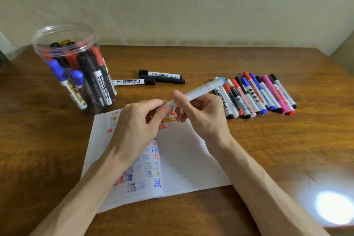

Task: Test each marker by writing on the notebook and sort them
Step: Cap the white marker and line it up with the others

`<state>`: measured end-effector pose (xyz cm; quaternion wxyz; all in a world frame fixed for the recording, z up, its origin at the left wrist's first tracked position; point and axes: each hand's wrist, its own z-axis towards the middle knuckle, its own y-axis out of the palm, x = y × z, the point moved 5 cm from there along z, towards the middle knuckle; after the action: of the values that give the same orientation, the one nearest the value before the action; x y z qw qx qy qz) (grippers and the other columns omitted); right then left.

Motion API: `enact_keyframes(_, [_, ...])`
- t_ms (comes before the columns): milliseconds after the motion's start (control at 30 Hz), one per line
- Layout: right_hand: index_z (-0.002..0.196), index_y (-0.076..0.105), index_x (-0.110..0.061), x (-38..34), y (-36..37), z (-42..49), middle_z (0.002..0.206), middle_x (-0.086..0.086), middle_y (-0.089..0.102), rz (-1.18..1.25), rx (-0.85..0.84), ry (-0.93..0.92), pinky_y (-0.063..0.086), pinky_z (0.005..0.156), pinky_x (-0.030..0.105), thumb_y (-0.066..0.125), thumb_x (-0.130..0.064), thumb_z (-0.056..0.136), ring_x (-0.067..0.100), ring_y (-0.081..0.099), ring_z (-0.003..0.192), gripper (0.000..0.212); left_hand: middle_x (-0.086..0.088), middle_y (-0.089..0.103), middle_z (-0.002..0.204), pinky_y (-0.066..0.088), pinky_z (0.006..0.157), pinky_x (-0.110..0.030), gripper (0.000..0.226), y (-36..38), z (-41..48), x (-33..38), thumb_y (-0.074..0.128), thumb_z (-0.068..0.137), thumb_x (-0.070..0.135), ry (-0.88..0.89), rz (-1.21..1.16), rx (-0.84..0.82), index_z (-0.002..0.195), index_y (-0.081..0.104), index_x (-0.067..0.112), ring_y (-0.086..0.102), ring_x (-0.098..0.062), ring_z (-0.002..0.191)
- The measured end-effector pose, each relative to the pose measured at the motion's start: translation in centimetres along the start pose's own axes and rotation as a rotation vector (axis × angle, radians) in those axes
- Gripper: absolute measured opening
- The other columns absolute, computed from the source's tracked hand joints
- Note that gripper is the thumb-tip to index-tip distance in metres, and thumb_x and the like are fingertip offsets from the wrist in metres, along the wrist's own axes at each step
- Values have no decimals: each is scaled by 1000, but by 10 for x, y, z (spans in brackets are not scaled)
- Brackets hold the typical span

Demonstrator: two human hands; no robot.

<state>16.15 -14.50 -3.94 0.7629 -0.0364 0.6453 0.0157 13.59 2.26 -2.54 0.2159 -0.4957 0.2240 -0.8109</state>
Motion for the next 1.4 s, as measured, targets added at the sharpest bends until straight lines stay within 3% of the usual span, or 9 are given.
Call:
enact_keyframes(67, [90, 80, -3, 1, -1, 1, 73, 11, 75, 14, -7, -2, 56, 64, 30, 75, -32, 96, 23, 69, 65, 30, 14, 74, 89, 58, 65, -35, 28, -1, -1, 2, 59, 98, 40, 18, 39, 33, 110, 77, 23, 70, -9, 82])
enact_keyframes(167, [95, 78, 0, 0, -3, 2, 73, 3, 75, 21, -44, -19, 54, 64, 25, 75, -28, 96, 17, 70, 67, 28, 11, 72, 76, 55, 61, -43, 27, -1, 2, -2, 57, 100, 41, -36, -33, -49, 106, 78, 24, 68, -14, 72])
enact_keyframes(267, [93, 78, 0, -4, 1, 0, 72, 2, 75, 8, -41, -14, 53, 62, 24, 75, -27, 96, 16, 69, 65, 27, 16, 70, 73, 54, 60, -36, 23, -1, 4, -3, 58, 100, 40, -78, -101, -114, 103, 78, 28, 66, -11, 69])
enact_keyframes(500, [85, 79, -5, -4, 6, -1, 69, 8, 73, 2, -15, -10, 54, 63, 29, 75, -32, 96, 21, 67, 62, 29, 10, 75, 90, 58, 64, -41, 27, 1, 0, 9, 59, 98, 37, 61, 103, 42, 108, 77, 20, 69, -10, 80])
enact_keyframes(667, [67, 66, -12, -8, -71, 17, 59, -3, 55, 61, 357, 47, 43, 64, 31, 72, -36, 99, 10, 49, 57, 40, 17, 69, 83, 49, 65, -17, 28, -45, 7, -37, 60, 98, 37, -218, 46, 142, 113, 76, 21, 64, 5, 77])
enact_keyframes(800, [78, 74, -6, -11, -35, 11, 61, -6, 67, -111, 154, 8, 48, 55, 20, 72, -27, 99, 5, 60, 55, 29, 18, 64, 69, 48, 58, -13, 20, -23, 10, -21, 59, 100, 35, -130, 35, 18, 104, 75, 24, 65, 0, 69])
enact_keyframes(1000, [88, 78, -8, 2, -21, 7, 67, 1, 75, -197, 107, 45, 54, 58, 23, 76, -21, 96, 10, 69, 58, 15, 26, 65, 86, 48, 68, -4, 18, -23, 4, -35, 56, 101, 39, -156, 201, -121, 109, 70, 32, 61, 15, 90])
enact_keyframes(1234, [83, 78, -13, 16, -5, 1, 69, -10, 76, -320, 34, 87, 54, 60, 19, 79, -28, 93, 6, 71, 62, 18, 25, 65, 95, 46, 68, 0, 22, -20, 2, -37, 55, 100, 44, -125, 266, -91, 113, 69, 31, 61, 15, 86])
enact_keyframes(1400, [85, 77, -18, 19, -6, 0, 74, -8, 77, -352, 66, 99, 55, 61, 19, 80, -32, 92, 5, 72, 66, 16, 24, 64, 96, 47, 65, -1, 24, -20, 1, -34, 54, 99, 47, -107, 244, -82, 112, 67, 32, 60, 14, 84])
